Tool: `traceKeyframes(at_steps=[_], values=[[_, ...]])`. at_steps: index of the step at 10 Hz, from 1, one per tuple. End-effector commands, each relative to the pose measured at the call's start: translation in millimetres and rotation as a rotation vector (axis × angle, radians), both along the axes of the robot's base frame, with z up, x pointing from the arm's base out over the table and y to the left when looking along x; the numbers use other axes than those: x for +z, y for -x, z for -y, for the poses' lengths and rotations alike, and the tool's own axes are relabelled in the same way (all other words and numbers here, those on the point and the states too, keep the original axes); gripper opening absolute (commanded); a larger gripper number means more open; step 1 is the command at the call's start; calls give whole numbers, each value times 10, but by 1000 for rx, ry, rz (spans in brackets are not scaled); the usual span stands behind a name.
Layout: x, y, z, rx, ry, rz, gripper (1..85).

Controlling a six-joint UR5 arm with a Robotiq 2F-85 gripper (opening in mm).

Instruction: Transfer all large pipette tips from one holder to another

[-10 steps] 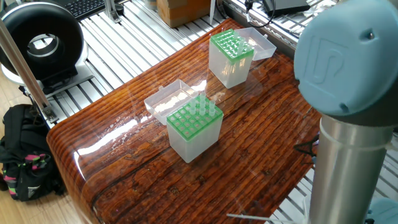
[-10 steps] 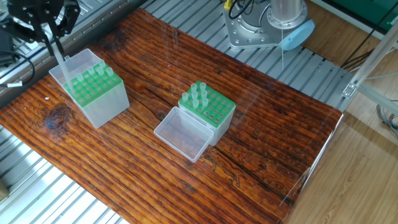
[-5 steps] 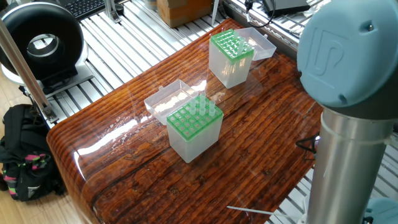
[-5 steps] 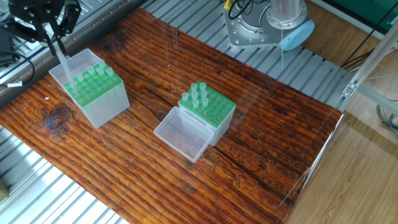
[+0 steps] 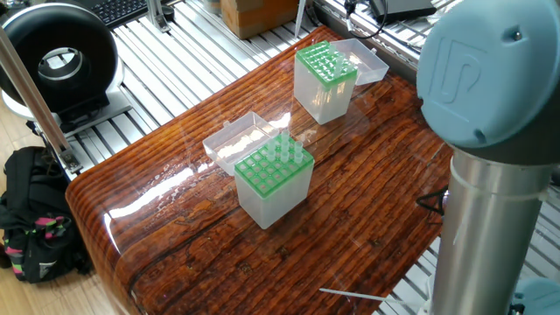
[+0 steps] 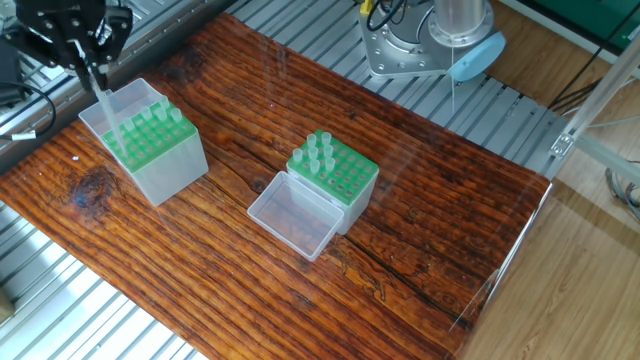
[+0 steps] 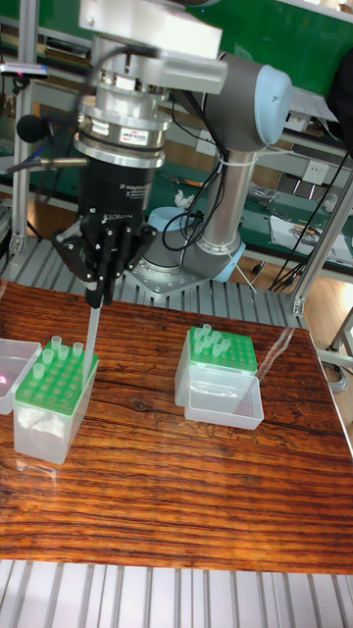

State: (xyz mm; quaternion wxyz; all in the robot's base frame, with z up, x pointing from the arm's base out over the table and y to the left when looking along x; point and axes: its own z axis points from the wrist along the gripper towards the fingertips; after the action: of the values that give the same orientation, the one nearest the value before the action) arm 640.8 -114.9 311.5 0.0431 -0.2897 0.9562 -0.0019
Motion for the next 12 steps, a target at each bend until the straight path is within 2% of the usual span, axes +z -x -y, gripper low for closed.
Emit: traceKeyframes(at_steps=[1, 2, 3, 4, 6, 8, 10, 12], values=[[7, -41, 190, -254, 12, -12, 43], [-15, -11, 283, -285, 1, -22, 40], [-40, 17, 341, -309, -32, -31, 43], [-50, 89, 251, -382, -109, -64, 53], [-69, 156, 445, -446, -53, -63, 57], [-53, 275, 469, -492, -44, -80, 57], [-72, 280, 462, -525, -47, -101, 50], [-144, 224, 600, -512, -7, -109, 40]])
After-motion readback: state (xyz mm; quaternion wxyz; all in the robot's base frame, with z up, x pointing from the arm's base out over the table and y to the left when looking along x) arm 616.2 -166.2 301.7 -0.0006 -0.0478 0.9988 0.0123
